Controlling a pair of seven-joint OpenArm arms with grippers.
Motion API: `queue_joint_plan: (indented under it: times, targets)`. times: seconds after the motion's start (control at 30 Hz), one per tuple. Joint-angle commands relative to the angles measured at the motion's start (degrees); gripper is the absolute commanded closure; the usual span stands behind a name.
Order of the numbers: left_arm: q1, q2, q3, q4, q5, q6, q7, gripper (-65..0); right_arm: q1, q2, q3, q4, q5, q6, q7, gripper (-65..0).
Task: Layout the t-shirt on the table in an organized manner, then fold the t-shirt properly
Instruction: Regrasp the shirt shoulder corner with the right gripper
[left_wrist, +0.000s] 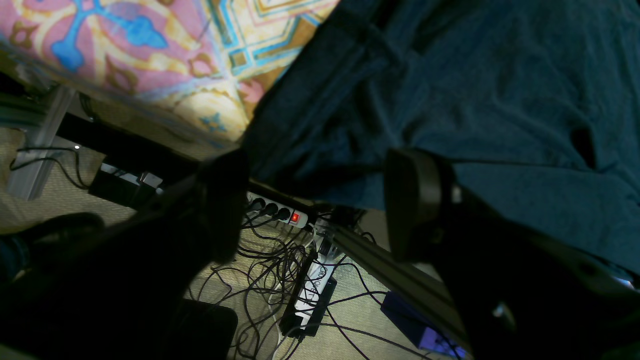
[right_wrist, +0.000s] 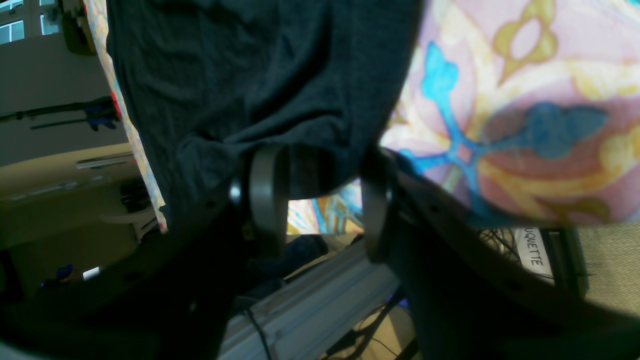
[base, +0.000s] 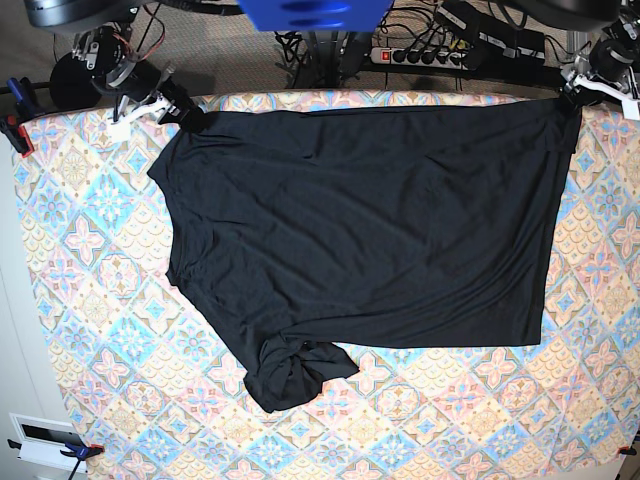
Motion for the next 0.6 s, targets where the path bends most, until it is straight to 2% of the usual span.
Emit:
queue_joint_plan:
  times: [0.0,0.4,0.47,0.57]
  targets:
    - [0.2,-1.2,-0.3,0.8,-1.2,-0.1,-0.8,-41.2,-0.3,0.3,0.0,0.7,0.3,0.2,-0.5,-23.0]
    - [0.2,-1.2,-0.3,0.8,-1.3,-0.1,-0.8,-41.2,-0.2,-1.2,0.0,0.6,0.3,0.2,-0.5,-22.9]
    - [0.2,-1.2,-0.3,0.8,-1.3,-0.1,-0.8,-41.2,-0.2,-1.2,0.0,0.6,0.3,0.2,-0.5,-19.7]
    - [0.2,-1.2,-0.3,0.8,-1.3,-0.1,-0.8,-41.2,-0.2,-1.2,0.0,0.6,0.3,0.2,-0.5,-8.2]
